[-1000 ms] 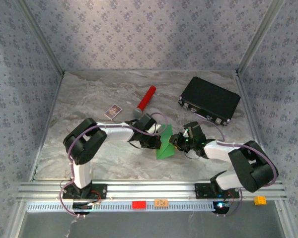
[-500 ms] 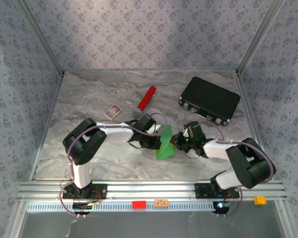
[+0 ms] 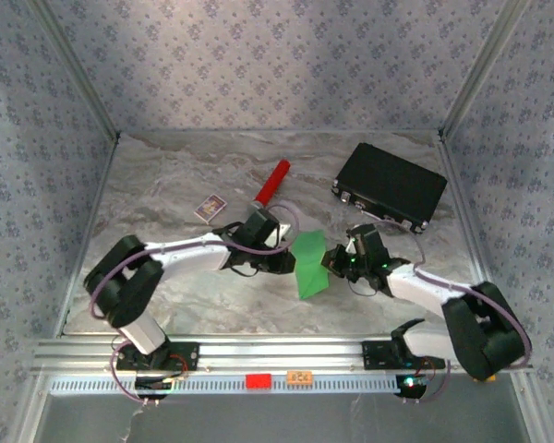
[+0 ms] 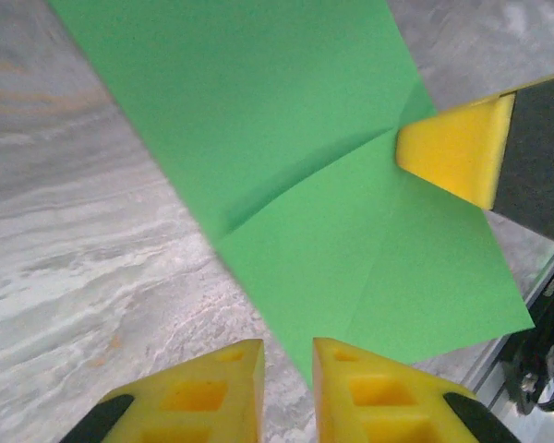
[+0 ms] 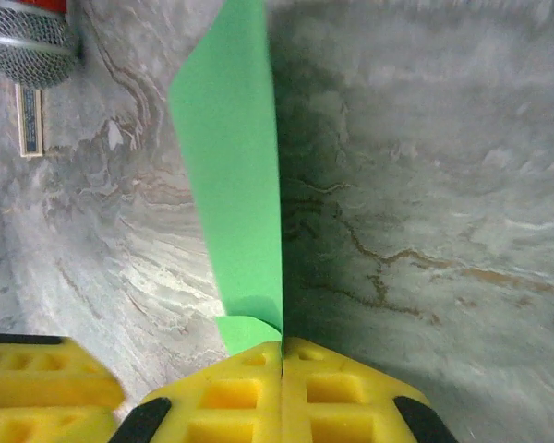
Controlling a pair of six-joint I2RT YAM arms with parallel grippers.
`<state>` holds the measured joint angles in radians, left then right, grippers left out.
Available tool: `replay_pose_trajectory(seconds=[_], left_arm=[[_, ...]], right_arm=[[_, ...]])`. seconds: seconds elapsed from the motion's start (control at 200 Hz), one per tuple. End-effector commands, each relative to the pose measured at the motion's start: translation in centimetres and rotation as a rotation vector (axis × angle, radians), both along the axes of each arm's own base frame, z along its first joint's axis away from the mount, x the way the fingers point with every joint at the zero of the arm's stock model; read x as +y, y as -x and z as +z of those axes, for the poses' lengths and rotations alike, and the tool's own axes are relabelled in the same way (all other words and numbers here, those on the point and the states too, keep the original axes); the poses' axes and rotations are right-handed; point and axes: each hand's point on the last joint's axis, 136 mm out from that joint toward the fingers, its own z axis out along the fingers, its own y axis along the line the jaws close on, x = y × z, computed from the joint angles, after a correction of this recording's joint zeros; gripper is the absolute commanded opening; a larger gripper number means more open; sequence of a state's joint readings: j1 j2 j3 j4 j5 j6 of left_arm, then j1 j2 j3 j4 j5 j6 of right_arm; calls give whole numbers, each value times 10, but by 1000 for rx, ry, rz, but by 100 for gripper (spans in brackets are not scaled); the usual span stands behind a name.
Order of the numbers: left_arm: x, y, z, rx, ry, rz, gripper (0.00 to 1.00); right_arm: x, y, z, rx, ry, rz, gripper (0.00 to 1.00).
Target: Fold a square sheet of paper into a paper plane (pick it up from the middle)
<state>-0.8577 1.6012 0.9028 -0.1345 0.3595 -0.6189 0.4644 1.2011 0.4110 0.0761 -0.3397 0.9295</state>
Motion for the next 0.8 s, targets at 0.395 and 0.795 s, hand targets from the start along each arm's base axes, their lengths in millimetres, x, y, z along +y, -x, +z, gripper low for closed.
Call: replay_pose_trajectory(seconds=[0.395, 0.795], left_arm=[[120, -34, 57, -323, -129, 443, 62], [186, -37, 59, -328, -182, 632, 97]], right_arm=[[-54, 12, 67, -128, 651, 72, 6], [-64, -2, 106, -242, 1197, 110, 5]])
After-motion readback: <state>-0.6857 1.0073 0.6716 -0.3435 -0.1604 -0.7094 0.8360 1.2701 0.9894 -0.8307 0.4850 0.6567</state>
